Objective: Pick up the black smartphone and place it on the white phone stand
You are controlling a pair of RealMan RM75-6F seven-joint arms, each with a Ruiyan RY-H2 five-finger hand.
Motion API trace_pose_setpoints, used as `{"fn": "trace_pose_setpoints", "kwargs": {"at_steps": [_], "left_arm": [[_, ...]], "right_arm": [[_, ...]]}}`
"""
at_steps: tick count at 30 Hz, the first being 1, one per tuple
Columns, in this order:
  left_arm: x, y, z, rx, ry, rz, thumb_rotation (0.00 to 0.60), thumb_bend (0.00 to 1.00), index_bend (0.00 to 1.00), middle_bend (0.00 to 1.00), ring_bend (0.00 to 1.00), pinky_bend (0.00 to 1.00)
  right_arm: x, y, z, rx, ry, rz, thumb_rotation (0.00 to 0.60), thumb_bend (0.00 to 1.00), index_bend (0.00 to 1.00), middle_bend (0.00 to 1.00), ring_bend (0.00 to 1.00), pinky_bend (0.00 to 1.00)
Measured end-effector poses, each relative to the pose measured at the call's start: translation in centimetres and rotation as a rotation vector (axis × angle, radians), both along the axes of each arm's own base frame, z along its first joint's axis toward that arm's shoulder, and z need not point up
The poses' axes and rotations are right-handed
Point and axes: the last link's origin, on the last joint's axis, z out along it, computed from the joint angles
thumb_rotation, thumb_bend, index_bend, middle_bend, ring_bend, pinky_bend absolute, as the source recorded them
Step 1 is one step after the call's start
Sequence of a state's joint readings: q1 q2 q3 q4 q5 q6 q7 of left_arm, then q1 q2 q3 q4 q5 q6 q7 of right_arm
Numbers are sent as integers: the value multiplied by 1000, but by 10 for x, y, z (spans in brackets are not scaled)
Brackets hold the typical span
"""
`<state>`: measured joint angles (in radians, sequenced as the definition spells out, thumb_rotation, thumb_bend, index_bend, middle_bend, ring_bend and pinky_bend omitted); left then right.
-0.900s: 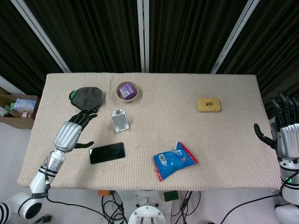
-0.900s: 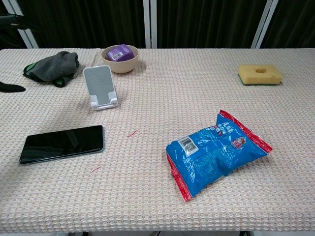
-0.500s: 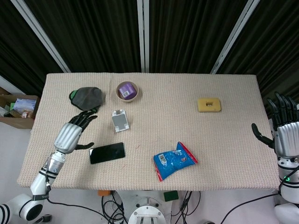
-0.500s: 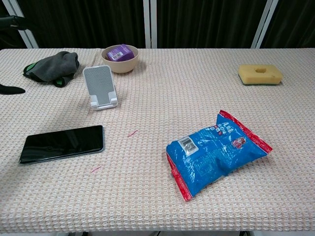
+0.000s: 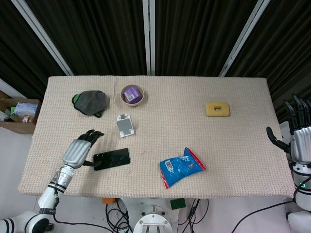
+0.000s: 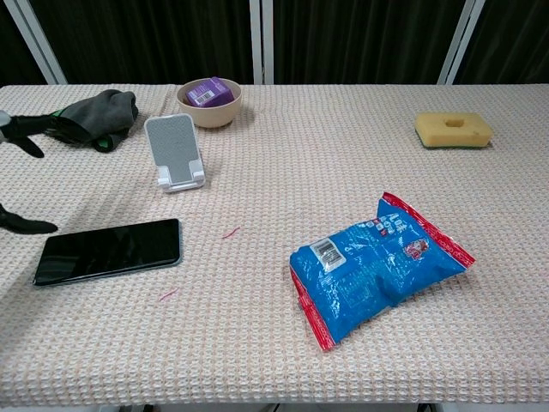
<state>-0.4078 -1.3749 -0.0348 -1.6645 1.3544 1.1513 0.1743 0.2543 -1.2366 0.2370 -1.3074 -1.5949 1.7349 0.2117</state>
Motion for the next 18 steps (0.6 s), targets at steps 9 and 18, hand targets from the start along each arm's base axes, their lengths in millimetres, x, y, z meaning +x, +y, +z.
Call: {"fn": "trace_pose_setpoints", "kwargs": {"at_steps": [9, 18], "left_arm": [[9, -1, -29, -74, 79, 14, 518, 60, 152, 196, 87, 235], [12, -7, -44, -112, 110, 30, 582, 70, 152, 210, 87, 235]], "right_arm": [[-2, 0, 8, -5, -10, 1, 600, 330, 0, 0, 0, 0], [-4, 2, 5, 2, -16, 7, 600, 330, 0, 0, 0, 0]]}}
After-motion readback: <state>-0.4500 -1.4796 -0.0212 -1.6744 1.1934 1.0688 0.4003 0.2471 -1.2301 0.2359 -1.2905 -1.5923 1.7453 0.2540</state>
